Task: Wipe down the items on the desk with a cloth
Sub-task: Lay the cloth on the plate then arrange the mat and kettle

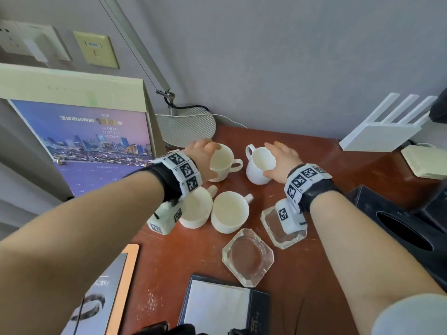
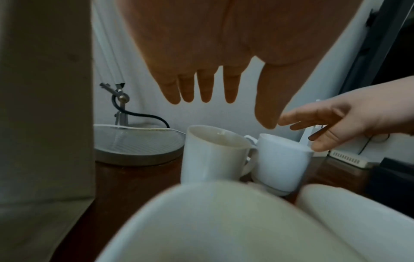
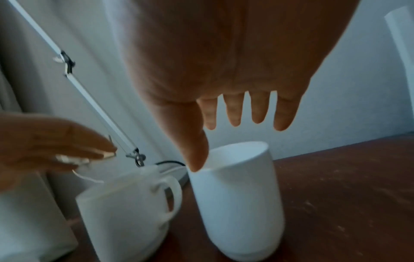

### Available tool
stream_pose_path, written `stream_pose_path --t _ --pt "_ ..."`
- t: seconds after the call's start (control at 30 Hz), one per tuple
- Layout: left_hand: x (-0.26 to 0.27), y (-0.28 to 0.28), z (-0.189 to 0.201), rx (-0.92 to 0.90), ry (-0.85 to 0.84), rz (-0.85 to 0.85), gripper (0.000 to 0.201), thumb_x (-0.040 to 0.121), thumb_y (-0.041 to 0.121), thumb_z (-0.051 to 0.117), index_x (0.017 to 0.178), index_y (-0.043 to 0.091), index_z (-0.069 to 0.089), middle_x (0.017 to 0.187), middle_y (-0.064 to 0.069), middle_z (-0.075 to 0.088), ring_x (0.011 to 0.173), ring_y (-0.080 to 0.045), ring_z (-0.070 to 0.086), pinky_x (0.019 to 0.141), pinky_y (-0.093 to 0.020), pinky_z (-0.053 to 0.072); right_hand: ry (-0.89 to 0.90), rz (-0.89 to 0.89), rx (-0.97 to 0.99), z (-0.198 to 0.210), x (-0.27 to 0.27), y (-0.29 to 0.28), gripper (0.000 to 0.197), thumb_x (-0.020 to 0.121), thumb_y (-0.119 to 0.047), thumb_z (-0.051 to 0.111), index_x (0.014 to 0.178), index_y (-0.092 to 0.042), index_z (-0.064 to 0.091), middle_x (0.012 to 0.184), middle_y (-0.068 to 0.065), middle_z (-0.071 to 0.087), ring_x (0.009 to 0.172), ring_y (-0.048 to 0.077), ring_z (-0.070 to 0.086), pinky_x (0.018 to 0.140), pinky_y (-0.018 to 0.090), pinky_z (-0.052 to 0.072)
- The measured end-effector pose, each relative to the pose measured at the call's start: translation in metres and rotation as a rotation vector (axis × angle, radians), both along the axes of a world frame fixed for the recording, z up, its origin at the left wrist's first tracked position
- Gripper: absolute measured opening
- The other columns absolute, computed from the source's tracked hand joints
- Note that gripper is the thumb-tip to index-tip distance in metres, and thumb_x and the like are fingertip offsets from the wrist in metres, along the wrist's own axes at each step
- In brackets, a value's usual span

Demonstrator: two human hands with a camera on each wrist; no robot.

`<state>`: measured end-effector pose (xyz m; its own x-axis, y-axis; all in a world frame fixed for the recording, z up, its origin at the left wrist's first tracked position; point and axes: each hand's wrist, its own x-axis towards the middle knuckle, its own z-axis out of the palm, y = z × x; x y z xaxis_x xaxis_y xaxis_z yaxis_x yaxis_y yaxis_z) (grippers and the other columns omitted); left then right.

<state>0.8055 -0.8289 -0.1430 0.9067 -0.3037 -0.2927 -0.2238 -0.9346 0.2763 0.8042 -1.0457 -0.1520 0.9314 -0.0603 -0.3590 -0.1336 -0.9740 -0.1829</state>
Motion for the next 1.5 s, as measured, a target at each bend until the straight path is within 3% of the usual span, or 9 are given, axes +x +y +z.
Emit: stream_pose_path --t 0.2,0.33,0.43,0.67,0.9,1.0,1.2,1.37,1.5 --pt "0.042 -0.031 -0.002 0.286 0.12 -0.173 0.088 0.08 0.035 0.069 0.148 0.031 0.013 0.157 0.001 0.001 0.144 -0.027 0.004 0.113 -0.045 0.018 0.118 -0.01 0.013 -0.018 0.017 -0.005 0.089 0.083 -0.029 0.066 0.149 -0.031 0.007 0.157 -0.001 0.005 0.137 0.031 0.027 0.109 0.038 0.031" --pt "0.045 -0.037 -0.01 0.383 0.151 -0.194 0.088 0.078 0.043 0.068 0.146 0.034 0.014 0.148 0.0 0.022 0.133 -0.032 0.032 0.105 -0.045 0.036 0.064 -0.026 0.029 -0.019 0.014 0.003 0.091 0.076 -0.059 0.063 0.146 -0.032 0.014 0.135 0.008 0.025 0.108 0.032 0.052 0.086 0.036 0.043" --pt "0.041 -0.036 -0.002 0.405 0.135 -0.157 0.081 0.075 0.05 0.066 0.141 0.035 0.022 0.134 -0.002 0.034 0.117 -0.034 0.045 0.088 -0.044 0.045 0.076 -0.06 0.014 -0.021 0.013 0.008 0.082 0.083 -0.066 0.047 0.148 -0.028 0.013 0.139 0.008 0.024 0.109 0.033 0.053 0.082 0.037 0.043" --pt "0.029 -0.026 0.009 0.526 0.137 -0.159 0.051 0.091 0.037 0.052 0.136 0.019 0.035 0.126 -0.002 0.038 0.106 -0.025 0.041 0.07 -0.03 0.031 0.107 0.094 -0.075 -0.017 0.019 0.006 0.04 0.1 -0.018 0.032 0.139 -0.012 0.037 0.133 0.015 0.047 0.117 0.032 0.049 0.091 0.037 0.042" --pt "0.015 -0.017 0.011 0.519 0.197 -0.149 0.054 0.088 0.033 0.059 0.135 0.018 0.038 0.131 -0.004 0.037 0.094 -0.021 0.032 0.056 -0.02 0.025 0.126 0.151 -0.057 -0.017 0.012 0.018 0.042 0.1 -0.015 0.032 0.141 -0.012 0.035 0.139 0.013 0.045 0.123 0.03 0.046 0.098 0.036 0.039" --pt "0.009 -0.011 0.013 0.528 0.18 -0.139 0.055 0.085 0.037 0.06 0.132 0.019 0.036 0.122 -0.002 0.04 0.092 -0.02 0.036 0.071 -0.03 0.034 0.129 0.168 -0.028 -0.018 0.008 0.022 0.046 0.1 -0.016 0.031 0.146 -0.016 0.028 0.145 0.01 0.039 0.129 0.028 0.041 0.102 0.036 0.036" --pt "0.003 -0.003 0.008 0.484 0.191 -0.071 0.061 0.081 0.05 0.057 0.132 0.024 0.034 0.118 -0.005 0.044 0.086 -0.023 0.042 0.071 -0.034 0.038 0.133 0.169 -0.016 -0.018 -0.002 0.027 0.046 0.101 -0.019 0.031 0.147 -0.019 0.026 0.15 0.006 0.033 0.135 0.026 0.035 0.106 0.034 0.031" --pt "-0.006 -0.004 0.003 0.355 0.039 -0.05 0.067 0.088 0.053 0.049 0.145 0.026 0.025 0.148 -0.004 0.027 0.134 -0.027 0.028 0.104 -0.043 0.032 0.087 0.105 0.118 -0.013 -0.021 0.017 0.044 0.101 -0.021 0.034 0.145 -0.021 0.031 0.142 0.008 0.044 0.125 0.027 0.046 0.098 0.034 0.039" --pt "-0.034 -0.022 0.014 0.137 -0.12 -0.138 0.064 0.089 0.048 0.051 0.144 0.026 0.026 0.148 0.0 0.023 0.136 -0.024 0.024 0.106 -0.038 0.031 0.07 0.052 0.05 -0.019 -0.044 -0.016 0.042 0.099 -0.027 0.039 0.14 -0.021 0.04 0.138 0.007 0.046 0.118 0.023 0.051 0.098 0.031 0.04"
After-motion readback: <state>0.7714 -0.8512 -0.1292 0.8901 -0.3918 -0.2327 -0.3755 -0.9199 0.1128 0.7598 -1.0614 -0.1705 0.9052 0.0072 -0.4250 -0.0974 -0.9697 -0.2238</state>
